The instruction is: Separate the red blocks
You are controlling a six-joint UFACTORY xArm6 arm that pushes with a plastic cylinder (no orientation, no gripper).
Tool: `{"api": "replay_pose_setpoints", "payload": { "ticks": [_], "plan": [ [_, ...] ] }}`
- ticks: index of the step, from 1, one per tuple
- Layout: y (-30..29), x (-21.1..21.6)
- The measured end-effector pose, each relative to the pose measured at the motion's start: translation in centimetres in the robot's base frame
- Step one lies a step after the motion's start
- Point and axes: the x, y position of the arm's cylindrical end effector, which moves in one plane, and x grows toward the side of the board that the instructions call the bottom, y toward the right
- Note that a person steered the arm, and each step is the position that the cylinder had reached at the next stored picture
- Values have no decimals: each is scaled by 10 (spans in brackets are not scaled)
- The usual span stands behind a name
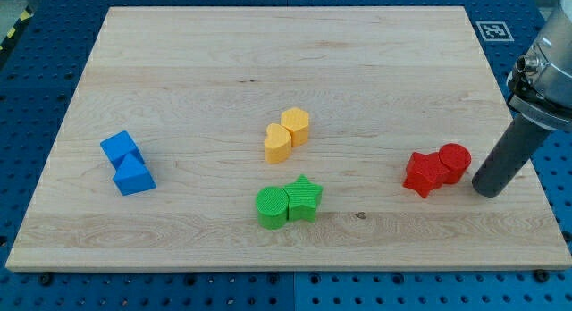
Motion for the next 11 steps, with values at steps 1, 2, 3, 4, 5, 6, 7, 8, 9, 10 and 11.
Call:
{"api": "replay_pose_setpoints", "payload": {
  "ticks": [1, 2, 3, 4, 5, 6, 7, 8, 9, 10, 11],
  "plan": [
    [-17, 12],
    [-26, 18],
    [-35, 18],
    [-48, 14],
    [-50, -1],
    [-56, -24],
    [-83, -41],
    [-122, -41],
    [-146, -43],
    [-159, -63],
    [-160, -108]
  ]
}}
